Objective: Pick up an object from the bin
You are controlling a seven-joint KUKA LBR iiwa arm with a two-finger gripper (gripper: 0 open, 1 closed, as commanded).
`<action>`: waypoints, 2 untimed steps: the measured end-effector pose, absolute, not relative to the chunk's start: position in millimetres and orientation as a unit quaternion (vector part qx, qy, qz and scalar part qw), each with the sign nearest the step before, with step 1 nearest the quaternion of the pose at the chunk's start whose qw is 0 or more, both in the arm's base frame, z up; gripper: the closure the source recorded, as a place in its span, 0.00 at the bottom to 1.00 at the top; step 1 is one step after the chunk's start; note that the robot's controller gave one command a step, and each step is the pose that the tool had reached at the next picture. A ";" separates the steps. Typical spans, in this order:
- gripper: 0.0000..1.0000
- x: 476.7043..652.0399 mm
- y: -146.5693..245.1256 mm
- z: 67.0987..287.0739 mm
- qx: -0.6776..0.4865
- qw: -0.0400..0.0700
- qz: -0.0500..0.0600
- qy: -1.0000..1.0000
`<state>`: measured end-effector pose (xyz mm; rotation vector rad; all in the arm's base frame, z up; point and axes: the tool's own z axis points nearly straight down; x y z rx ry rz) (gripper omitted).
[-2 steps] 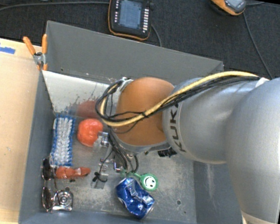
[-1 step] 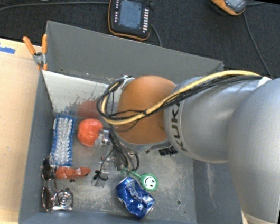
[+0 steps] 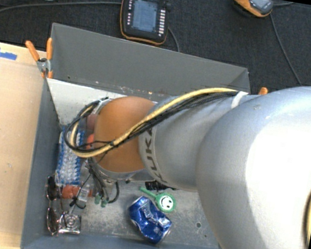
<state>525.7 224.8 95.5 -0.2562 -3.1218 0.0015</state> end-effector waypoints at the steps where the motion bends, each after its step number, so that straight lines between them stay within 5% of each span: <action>1: 1.00 522.7 190.0 104.4 -0.012 0.003 0.001 -1.000; 2: 1.00 522.7 189.9 104.5 -0.012 0.003 0.001 -1.000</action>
Offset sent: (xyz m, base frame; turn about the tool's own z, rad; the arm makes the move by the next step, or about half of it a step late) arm 0.0000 0.0000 0.0000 0.0000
